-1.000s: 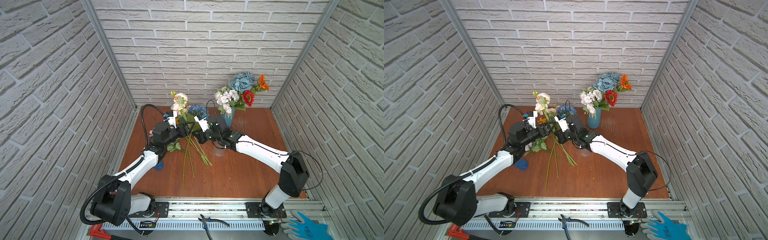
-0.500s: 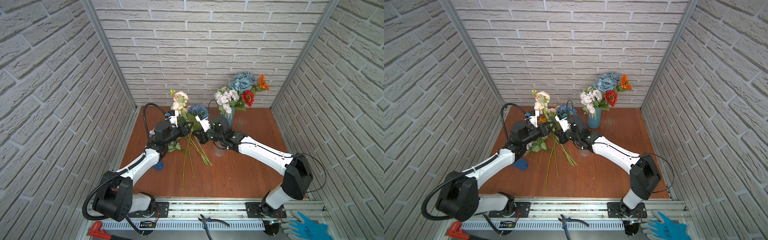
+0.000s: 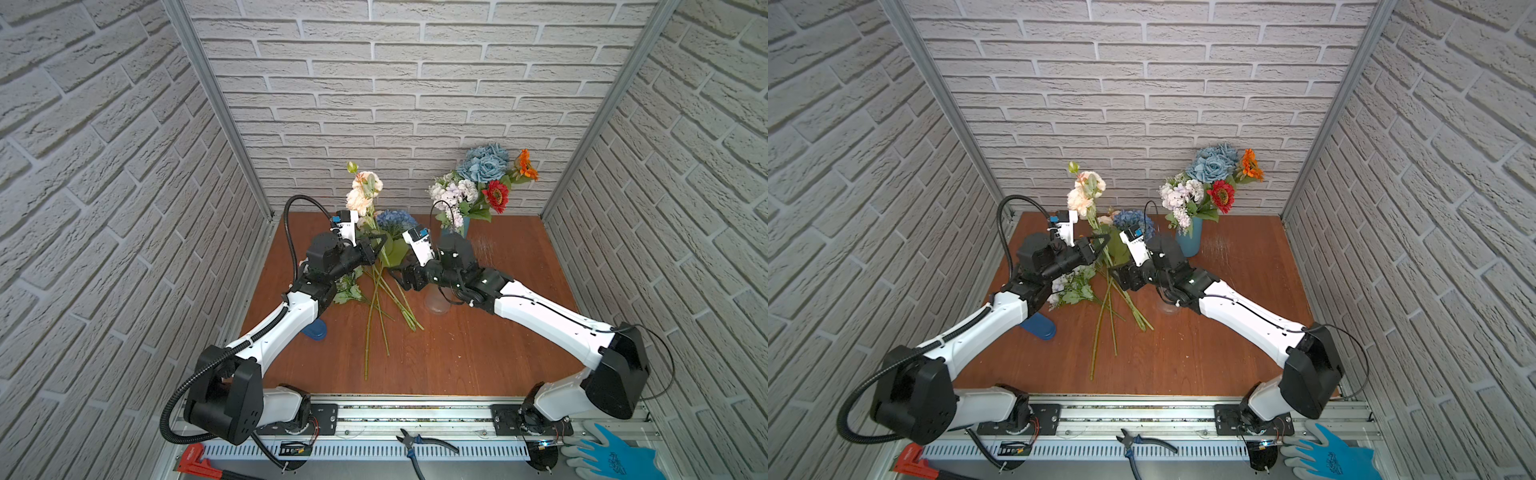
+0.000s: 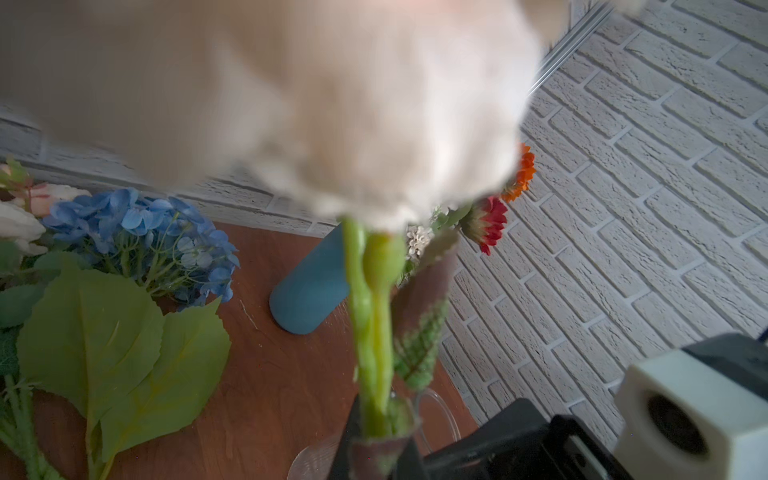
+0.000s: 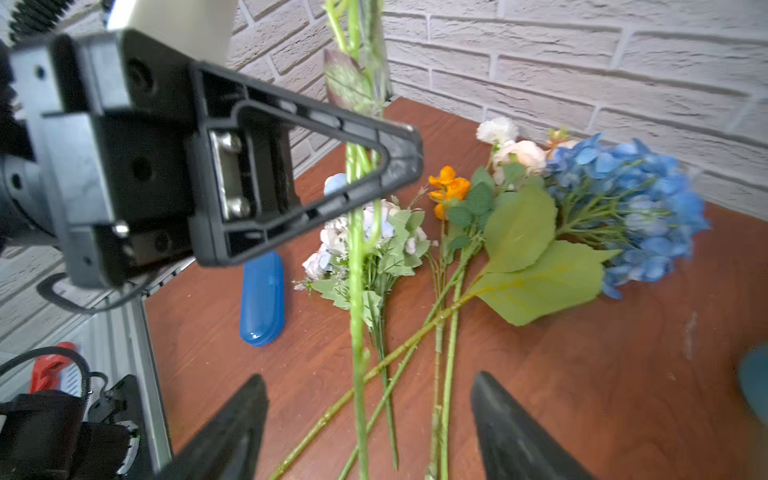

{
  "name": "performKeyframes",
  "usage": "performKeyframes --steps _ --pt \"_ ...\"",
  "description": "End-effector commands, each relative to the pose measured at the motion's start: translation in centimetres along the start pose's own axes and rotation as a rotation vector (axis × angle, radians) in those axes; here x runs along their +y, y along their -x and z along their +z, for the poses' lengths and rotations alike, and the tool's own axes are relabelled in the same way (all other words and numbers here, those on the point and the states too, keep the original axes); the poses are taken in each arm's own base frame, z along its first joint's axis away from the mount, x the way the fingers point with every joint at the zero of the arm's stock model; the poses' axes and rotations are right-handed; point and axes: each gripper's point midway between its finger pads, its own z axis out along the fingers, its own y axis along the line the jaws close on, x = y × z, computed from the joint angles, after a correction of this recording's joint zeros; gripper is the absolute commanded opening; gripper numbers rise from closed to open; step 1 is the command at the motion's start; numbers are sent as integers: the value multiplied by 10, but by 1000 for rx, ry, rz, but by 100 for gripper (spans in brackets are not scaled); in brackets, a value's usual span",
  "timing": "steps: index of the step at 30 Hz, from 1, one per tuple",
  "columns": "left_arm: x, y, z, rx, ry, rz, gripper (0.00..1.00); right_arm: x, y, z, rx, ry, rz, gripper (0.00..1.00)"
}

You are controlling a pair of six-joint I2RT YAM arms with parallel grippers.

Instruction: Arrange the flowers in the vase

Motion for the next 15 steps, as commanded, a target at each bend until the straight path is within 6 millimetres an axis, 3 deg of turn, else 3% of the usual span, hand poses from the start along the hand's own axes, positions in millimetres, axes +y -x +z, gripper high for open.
performKeyframes --steps 1,6,11,15 --pt "-49 40 -8 -102 -93 125 0 -31 10 -32 -53 -178 -11 99" --pt "-98 59 0 -156 -198 197 0 -79 5 -79 -83 -451 4 100" --pt "-143 73 13 -209 -284 289 0 -134 -9 -129 -118 -661 152 100" --pt "-166 79 27 -234 -318 351 0 -158 -24 -153 -138 -759 218 100"
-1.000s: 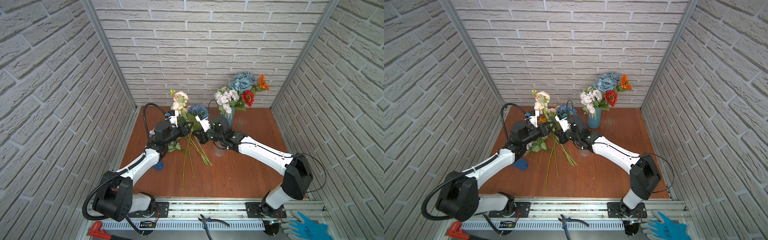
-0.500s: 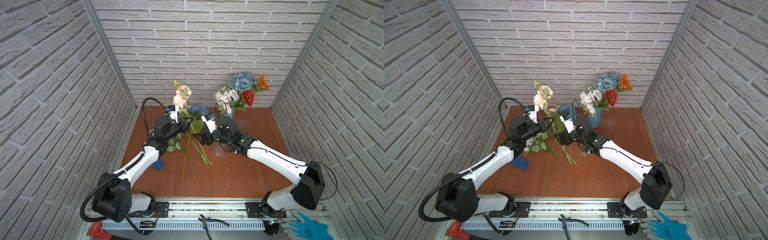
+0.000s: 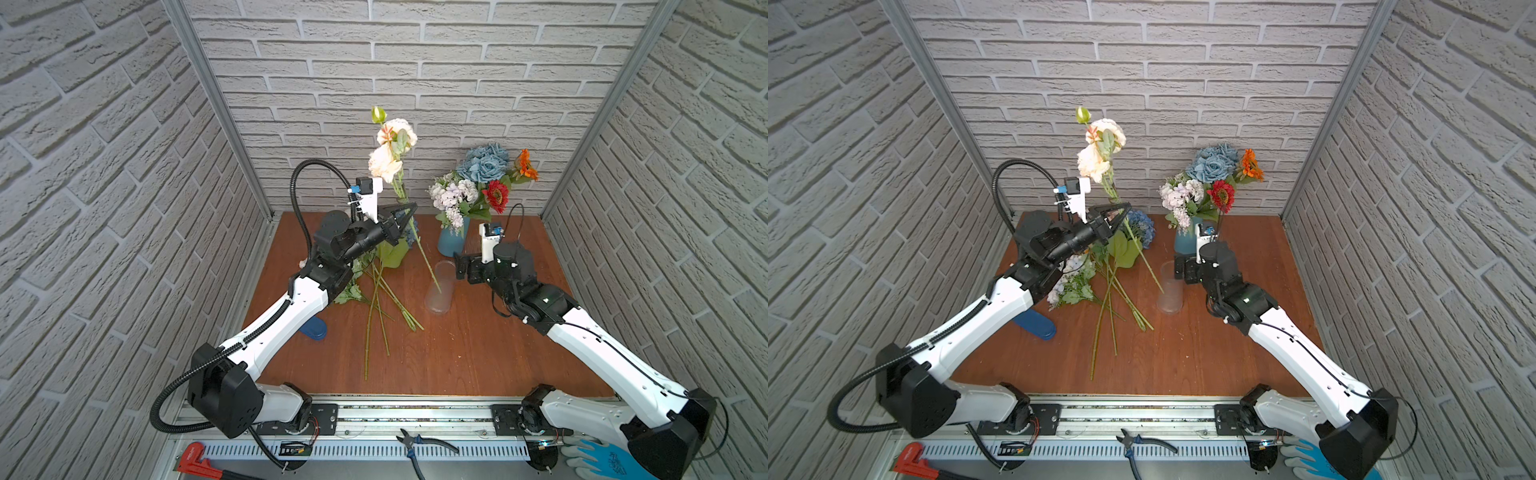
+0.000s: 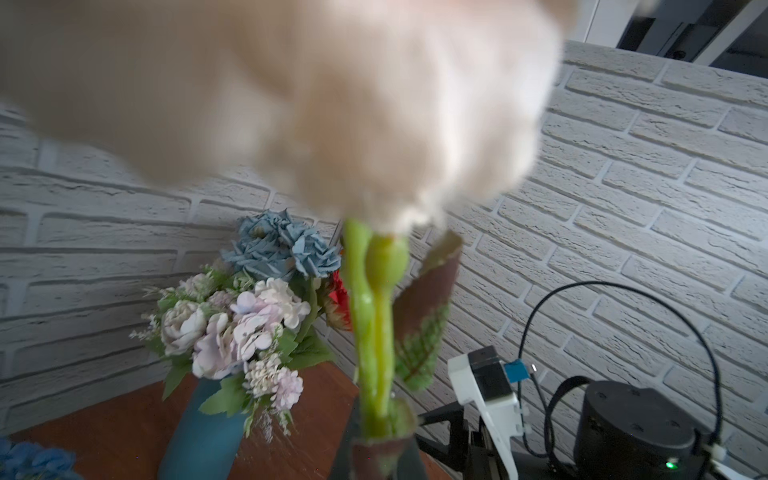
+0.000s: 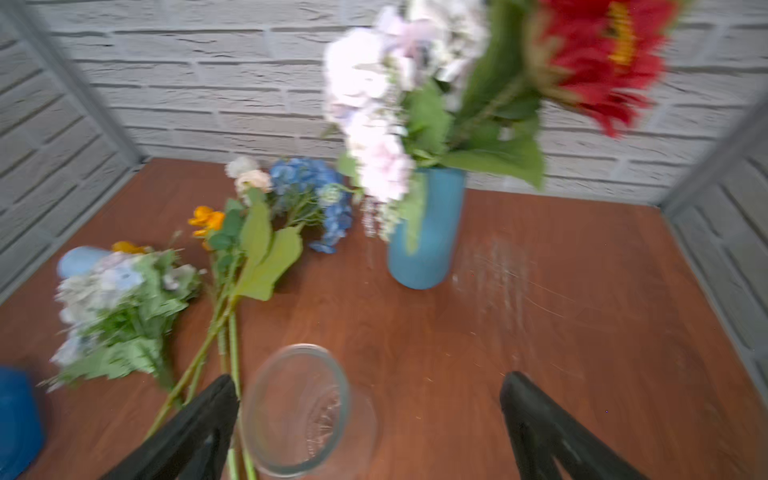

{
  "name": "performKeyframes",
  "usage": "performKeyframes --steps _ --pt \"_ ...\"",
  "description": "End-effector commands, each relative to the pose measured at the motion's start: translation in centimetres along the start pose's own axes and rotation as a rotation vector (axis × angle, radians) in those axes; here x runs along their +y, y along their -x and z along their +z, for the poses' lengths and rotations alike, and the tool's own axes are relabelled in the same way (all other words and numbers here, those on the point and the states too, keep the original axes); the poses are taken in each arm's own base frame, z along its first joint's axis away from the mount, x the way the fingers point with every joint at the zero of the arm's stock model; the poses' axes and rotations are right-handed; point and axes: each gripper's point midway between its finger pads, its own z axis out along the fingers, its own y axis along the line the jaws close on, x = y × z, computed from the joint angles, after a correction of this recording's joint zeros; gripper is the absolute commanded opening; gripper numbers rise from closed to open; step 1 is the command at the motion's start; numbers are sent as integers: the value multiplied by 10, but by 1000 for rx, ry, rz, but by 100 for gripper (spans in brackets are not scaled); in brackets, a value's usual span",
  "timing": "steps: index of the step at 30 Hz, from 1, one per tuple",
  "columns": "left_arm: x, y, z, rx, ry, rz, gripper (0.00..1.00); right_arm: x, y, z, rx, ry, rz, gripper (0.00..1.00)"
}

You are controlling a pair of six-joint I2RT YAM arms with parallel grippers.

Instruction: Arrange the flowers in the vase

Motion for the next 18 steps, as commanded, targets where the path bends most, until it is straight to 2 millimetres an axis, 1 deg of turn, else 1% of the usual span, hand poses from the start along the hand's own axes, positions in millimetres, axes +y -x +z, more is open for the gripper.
performKeyframes --steps 1,4,7,10,14,18 --pt "-17 21 16 -78 -37 119 0 -30 -8 -7 -8 -110 61 100" --pt "-21 22 31 -86 -38 170 0 -39 -15 -8 -2 -135 69 100" --pt "-17 16 45 -77 -11 220 0 -44 -17 -10 -4 -148 65 100" --pt "-10 6 56 -56 12 260 0 -47 -17 -11 -6 -156 53 100" --pt "-4 -7 64 -32 50 313 0 -49 -18 -10 -6 -161 42 99" --pt "3 -26 71 14 59 305 0 -49 -20 -7 -4 -163 43 99"
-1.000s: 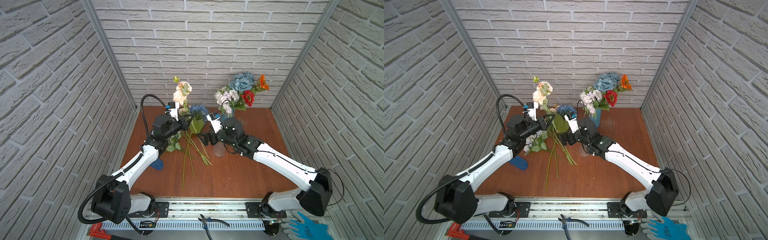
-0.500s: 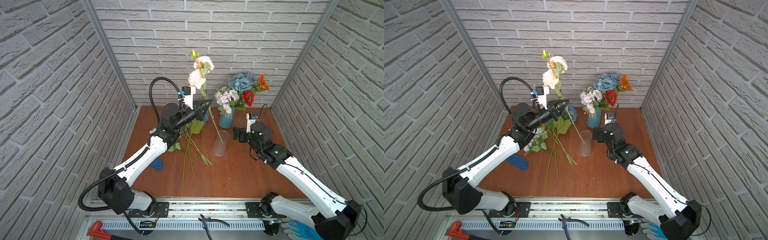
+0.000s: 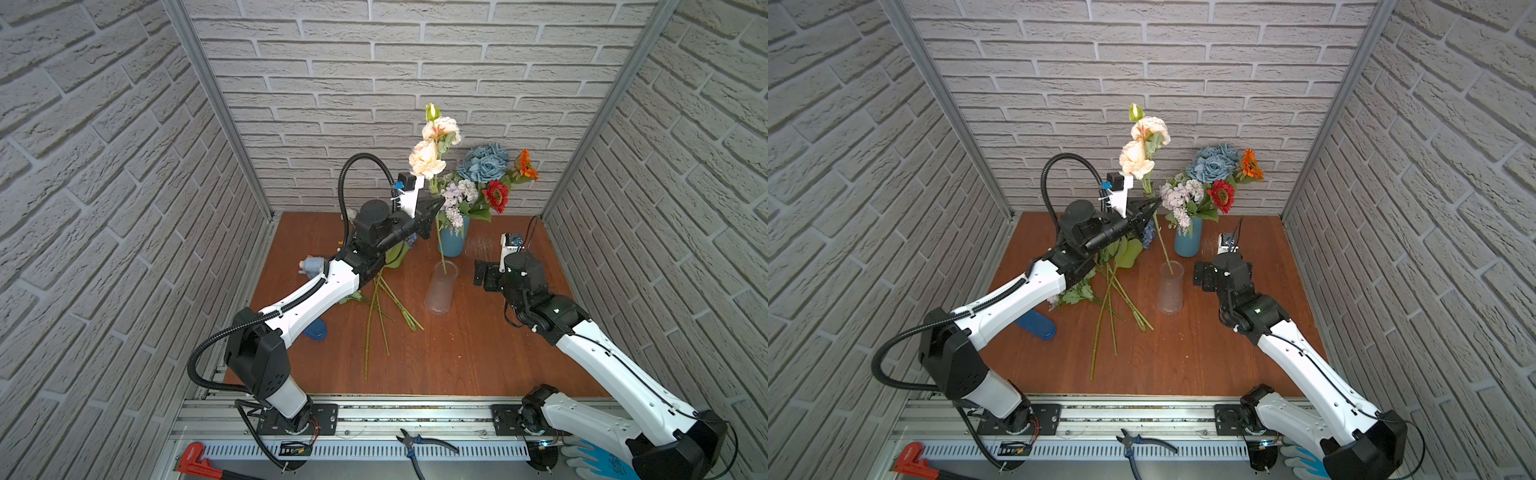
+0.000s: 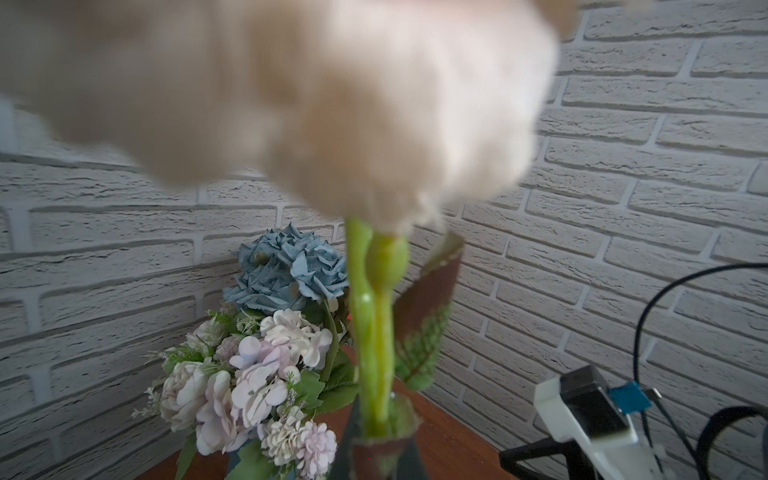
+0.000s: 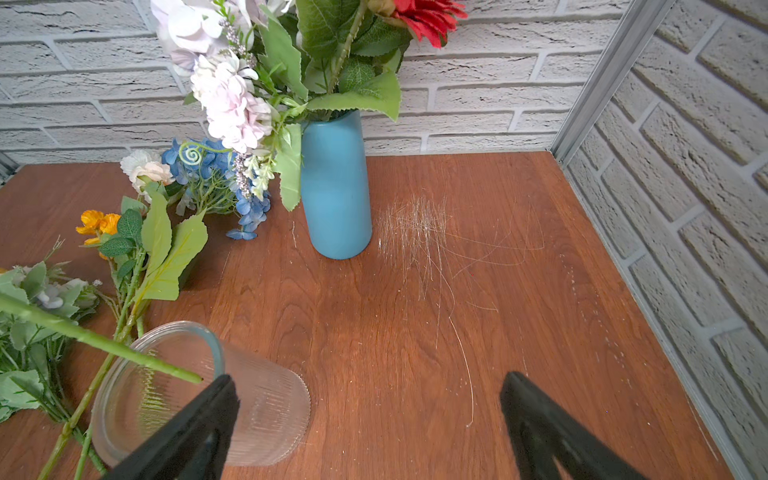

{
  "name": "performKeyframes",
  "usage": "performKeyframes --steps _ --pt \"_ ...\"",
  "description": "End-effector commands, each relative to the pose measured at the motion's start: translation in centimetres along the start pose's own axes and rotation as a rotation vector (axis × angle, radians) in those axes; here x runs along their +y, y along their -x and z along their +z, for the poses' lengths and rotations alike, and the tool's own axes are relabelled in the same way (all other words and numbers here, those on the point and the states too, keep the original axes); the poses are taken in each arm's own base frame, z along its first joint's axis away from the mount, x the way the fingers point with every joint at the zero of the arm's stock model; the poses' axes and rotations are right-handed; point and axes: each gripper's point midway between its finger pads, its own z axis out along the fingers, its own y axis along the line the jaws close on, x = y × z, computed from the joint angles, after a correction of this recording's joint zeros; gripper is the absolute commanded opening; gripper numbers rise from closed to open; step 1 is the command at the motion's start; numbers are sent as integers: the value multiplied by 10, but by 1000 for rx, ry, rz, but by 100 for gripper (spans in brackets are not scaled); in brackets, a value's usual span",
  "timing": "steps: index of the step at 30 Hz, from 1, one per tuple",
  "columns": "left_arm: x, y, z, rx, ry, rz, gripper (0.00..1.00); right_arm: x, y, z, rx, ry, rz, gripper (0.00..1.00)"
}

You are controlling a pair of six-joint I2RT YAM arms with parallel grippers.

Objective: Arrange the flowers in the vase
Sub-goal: 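Lower the peach rose stem into the glass cup with the left gripper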

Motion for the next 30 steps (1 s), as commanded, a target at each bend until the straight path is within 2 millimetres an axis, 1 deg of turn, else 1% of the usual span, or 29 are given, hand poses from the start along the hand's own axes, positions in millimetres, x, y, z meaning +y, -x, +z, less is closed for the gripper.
performKeyframes --steps 1,3,7,9,10,12,14,16,19,22,24,25,26,30 --pt "-2 5 7 -22 3 42 0 -4 5 0 -34 -12 10 99" --pt "-1 -15 10 16 5 17 0 -3 5 1 -31 -11 10 99" --pt "-3 -68 14 104 2 -11 0 -1 6 1 -34 -3 12 99" --pt "-3 -91 14 143 15 -11 0 0 7 1 -35 4 13 99" --pt "-3 -100 14 161 19 -12 0 0 7 1 -35 6 12 99" --pt "-1 -111 13 182 27 -21 0 0 7 1 -36 7 14 99" --pt "1 -119 12 198 32 -29 6 1 7 1 -34 10 17 99" --pt "1 -124 11 214 35 -31 18 1 7 0 -35 13 23 99" --pt "2 -129 9 233 38 -37 49 3 8 0 -35 21 32 99" --pt "2 -130 5 246 44 -43 68 3 9 -1 -36 26 36 99" --pt "2 -129 -1 257 53 -45 84 3 10 -2 -39 27 40 99" --pt "2 -127 -5 257 60 -44 95 3 10 -3 -42 30 44 99" --pt "2 -126 -9 261 68 -44 98 3 11 -4 -44 32 45 99" --pt "1 -117 -32 275 102 -34 98 7 11 -4 -43 49 51 99"
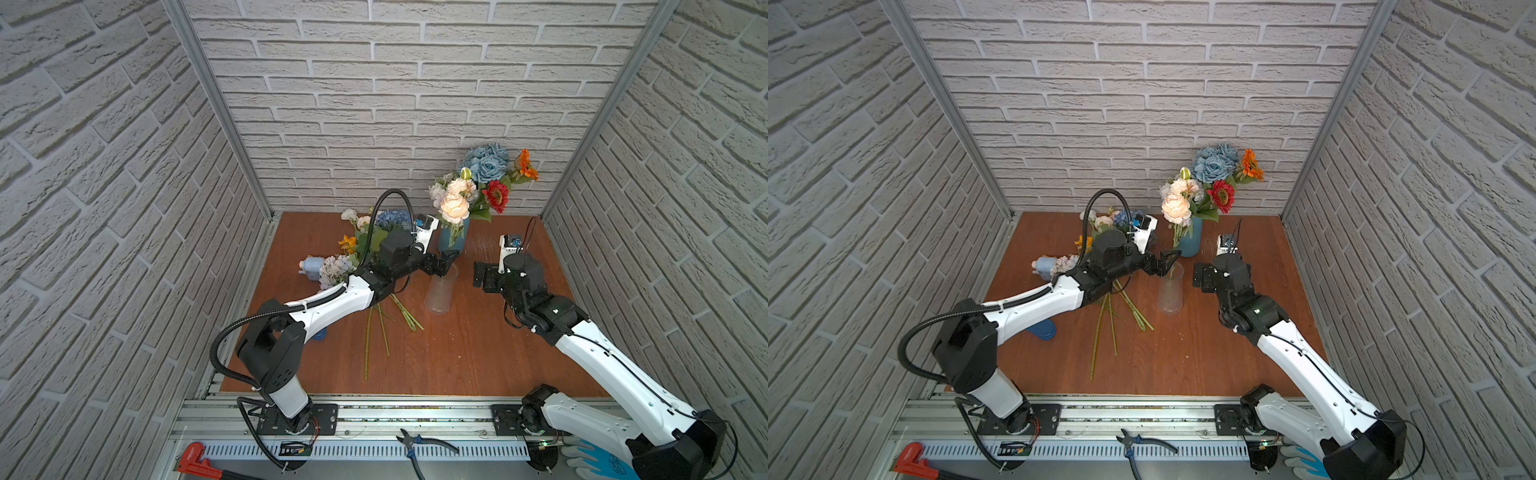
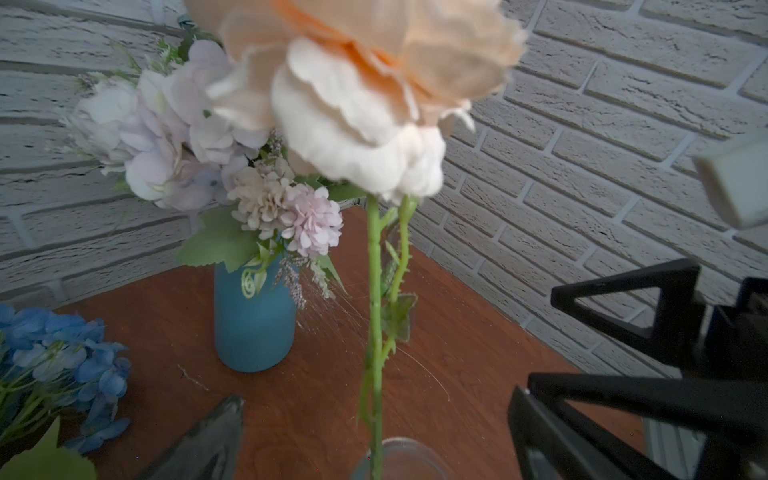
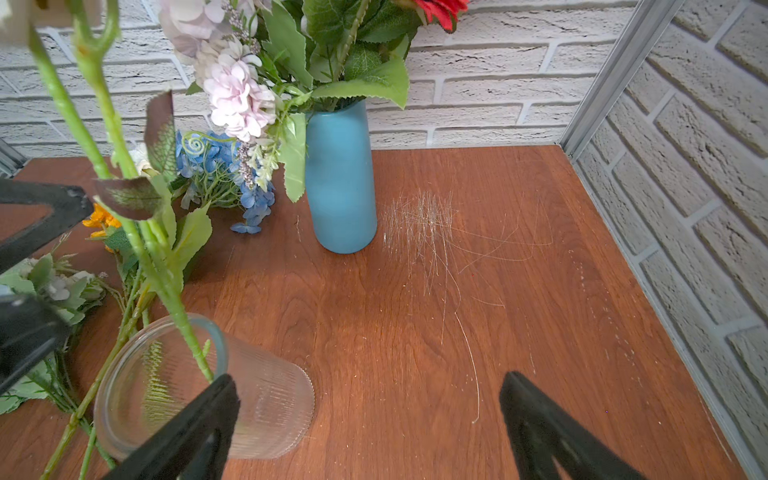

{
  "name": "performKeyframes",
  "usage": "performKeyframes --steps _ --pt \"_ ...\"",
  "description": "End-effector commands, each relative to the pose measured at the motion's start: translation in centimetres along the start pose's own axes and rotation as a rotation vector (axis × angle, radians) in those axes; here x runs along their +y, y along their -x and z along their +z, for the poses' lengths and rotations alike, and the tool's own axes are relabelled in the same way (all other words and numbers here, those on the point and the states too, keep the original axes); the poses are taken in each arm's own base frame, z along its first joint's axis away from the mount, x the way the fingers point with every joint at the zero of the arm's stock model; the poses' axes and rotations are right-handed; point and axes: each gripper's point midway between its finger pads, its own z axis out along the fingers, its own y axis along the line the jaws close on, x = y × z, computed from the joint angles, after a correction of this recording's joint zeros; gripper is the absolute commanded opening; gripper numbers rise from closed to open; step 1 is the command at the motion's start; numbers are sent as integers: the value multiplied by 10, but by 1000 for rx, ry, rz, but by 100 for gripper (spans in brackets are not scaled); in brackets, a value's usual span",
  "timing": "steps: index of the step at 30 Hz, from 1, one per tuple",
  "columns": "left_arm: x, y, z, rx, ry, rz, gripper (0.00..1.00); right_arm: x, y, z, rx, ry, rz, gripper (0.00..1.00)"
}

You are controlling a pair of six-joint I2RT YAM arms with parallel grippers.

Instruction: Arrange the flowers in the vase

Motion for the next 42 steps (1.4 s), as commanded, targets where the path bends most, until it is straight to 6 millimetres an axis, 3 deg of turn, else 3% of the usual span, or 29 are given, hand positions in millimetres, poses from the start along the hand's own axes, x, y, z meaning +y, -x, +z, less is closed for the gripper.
performKeyframes --steps 1,5,9,15,19,26,32,36,42 --pt "-1 23 -30 -48 41 23 98 4 15 -4 -53 32 44 99" --pt "10 22 -61 -37 123 35 98 10 18 -6 -38 58 45 100" --pt "34 14 -91 -15 236 35 98 16 20 -5 -24 84 50 100" --pt "89 -31 -126 84 395 -107 97 25 21 -3 -17 122 69 100" --pt "104 -59 -135 136 443 -173 92 28 22 -1 -11 130 80 100" --pt "133 -100 -125 289 484 -218 74 28 23 -1 -13 133 100 100" --pt "161 -127 -99 441 449 -272 63 28 24 -3 -13 138 107 100" --pt "171 -135 -74 521 417 -252 45 29 20 -3 -4 143 110 100" --pt "184 -147 -48 627 396 -244 43 25 13 1 11 120 100 100"
